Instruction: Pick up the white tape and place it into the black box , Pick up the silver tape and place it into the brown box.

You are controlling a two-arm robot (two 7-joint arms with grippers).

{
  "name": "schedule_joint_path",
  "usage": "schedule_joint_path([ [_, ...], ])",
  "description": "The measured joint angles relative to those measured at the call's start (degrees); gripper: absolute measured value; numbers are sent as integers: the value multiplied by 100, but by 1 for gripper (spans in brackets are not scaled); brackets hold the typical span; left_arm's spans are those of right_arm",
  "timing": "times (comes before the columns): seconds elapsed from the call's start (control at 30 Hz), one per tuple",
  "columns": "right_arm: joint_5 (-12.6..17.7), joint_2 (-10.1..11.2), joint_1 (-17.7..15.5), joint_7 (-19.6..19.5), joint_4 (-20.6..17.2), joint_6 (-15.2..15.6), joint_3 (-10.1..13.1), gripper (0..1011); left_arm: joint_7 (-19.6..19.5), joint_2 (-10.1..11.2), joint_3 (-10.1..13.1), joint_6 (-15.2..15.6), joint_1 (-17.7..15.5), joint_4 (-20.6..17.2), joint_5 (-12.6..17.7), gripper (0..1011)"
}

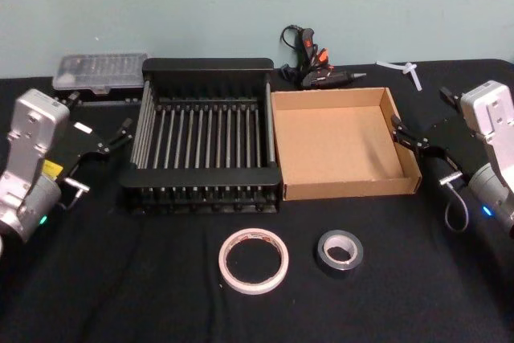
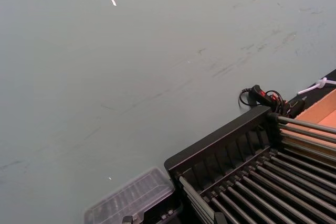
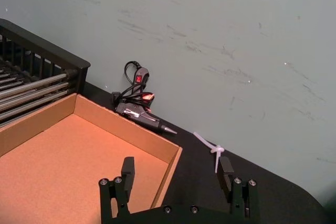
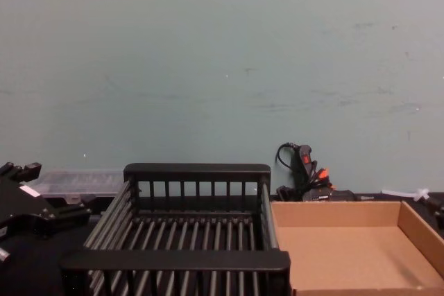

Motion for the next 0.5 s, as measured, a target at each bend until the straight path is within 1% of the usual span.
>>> schedule_joint_path([
  [0.5, 0, 0, 0, 0, 0, 0, 0, 1002, 0, 0, 0, 0, 0, 0, 0, 1001],
])
